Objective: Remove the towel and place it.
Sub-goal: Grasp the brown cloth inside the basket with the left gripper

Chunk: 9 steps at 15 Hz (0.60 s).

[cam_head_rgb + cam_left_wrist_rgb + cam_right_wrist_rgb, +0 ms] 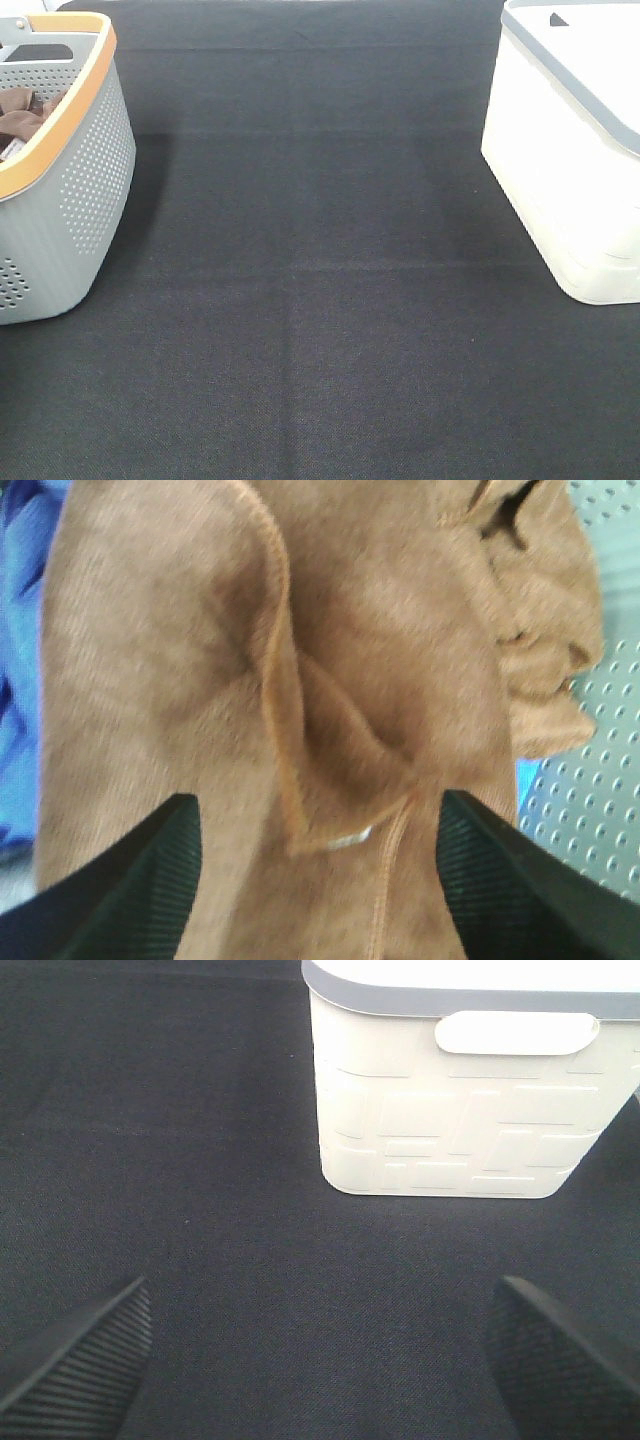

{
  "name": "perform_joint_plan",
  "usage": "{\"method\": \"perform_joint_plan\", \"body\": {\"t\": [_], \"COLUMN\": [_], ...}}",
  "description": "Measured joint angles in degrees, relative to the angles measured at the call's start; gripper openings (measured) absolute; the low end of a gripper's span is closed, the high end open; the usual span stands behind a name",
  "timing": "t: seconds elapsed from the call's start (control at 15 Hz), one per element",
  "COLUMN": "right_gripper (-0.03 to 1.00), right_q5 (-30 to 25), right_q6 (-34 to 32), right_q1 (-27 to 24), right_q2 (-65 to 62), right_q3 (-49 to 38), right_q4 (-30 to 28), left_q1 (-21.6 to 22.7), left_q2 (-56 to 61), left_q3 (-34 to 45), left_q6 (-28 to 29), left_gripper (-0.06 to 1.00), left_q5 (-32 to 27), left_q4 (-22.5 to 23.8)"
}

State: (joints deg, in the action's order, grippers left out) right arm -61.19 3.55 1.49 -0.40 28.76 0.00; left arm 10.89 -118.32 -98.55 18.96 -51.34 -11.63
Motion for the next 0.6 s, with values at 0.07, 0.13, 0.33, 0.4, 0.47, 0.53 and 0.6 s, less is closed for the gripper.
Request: {"method": "perform_joint_plan", "body": {"t": [0.07,0.13,0.33,0.4,0.47,0.53,0.6], "right_gripper": [0.85,0.85,0.85,0.85,0.85,0.85,0.85], "right_q5": [0.0,0.0,0.0,0.0,0.0,0.0,0.0], "right_q6": [0.0,0.0,0.0,0.0,0.0,0.0,0.0], "right_q1": [0.0,0.0,0.0,0.0,0.0,0.0,0.0], "right_q2": [0.0,0.0,0.0,0.0,0.0,0.0,0.0], "right_q3": [0.0,0.0,0.0,0.0,0.0,0.0,0.0], "right_q4": [0.0,0.0,0.0,0.0,0.0,0.0,0.0], "left_q1": [0.0,0.0,0.0,0.0,0.0,0.0,0.0], "left_q2": [0.0,-0.3,-3.2,-3.8,-4.5,-5.0,-5.3], "left_q3": [0.0,-0.2,-1.2,-1.2,-1.3,-1.7,-2.1], "left_q6": [0.0,0.0,0.0,0.0,0.0,0.0,0.0], "left_gripper": [0.64,0.64,0.64,0.64,0.63,0.60,0.56], "left_q5": [0.0,0.7,1.3,1.9,2.2,2.2,2.6], "left_q4": [0.0,-0.1,-2.4,-3.6,-4.4,-4.8,-4.9]}}
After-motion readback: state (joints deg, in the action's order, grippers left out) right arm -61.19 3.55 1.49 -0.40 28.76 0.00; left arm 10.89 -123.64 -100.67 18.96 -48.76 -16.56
